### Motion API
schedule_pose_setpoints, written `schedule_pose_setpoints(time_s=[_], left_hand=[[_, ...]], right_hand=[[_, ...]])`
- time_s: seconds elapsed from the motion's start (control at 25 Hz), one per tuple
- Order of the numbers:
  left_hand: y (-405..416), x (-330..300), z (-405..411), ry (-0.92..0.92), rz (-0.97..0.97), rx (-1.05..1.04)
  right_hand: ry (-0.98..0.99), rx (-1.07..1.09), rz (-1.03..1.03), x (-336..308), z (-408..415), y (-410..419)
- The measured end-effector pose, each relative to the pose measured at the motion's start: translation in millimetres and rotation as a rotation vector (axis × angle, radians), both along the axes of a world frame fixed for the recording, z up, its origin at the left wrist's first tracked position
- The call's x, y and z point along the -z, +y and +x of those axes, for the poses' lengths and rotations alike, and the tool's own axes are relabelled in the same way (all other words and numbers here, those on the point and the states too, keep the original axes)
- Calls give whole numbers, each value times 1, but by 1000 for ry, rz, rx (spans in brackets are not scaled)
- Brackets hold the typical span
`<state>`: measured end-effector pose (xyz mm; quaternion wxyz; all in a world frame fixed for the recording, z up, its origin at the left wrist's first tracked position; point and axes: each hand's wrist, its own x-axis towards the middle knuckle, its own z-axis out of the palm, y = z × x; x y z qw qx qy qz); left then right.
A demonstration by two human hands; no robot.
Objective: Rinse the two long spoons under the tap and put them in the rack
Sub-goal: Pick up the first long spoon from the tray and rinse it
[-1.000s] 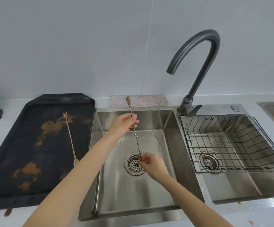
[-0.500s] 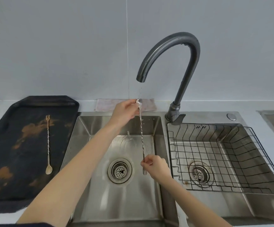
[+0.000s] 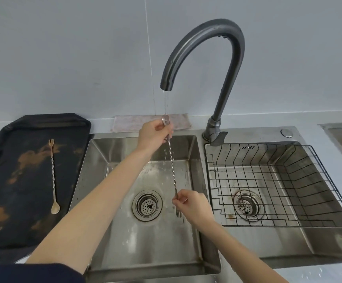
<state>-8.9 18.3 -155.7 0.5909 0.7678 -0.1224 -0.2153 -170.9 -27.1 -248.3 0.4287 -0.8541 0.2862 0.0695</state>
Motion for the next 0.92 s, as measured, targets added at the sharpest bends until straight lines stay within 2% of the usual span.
schedule_pose_setpoints(time_s=[0.2,0.48,0.68,0.8,0.92], left_hand=[[-4,-4,1,120,-12,70],[8,4,-6,354,-163,51],[11,16,-20,427,-101,174],[13,22,-11,510,-218,36],[20,30,-2,721,-384,-155]], right_hand=[[-62,21,-43,-9,-7,0],[-168,66,-35,-24,-7,-14],[-205,86,-29,-30,0,-25],[-232,129,5,-37,6,-34],[-294,163,114,-56,20,-48]])
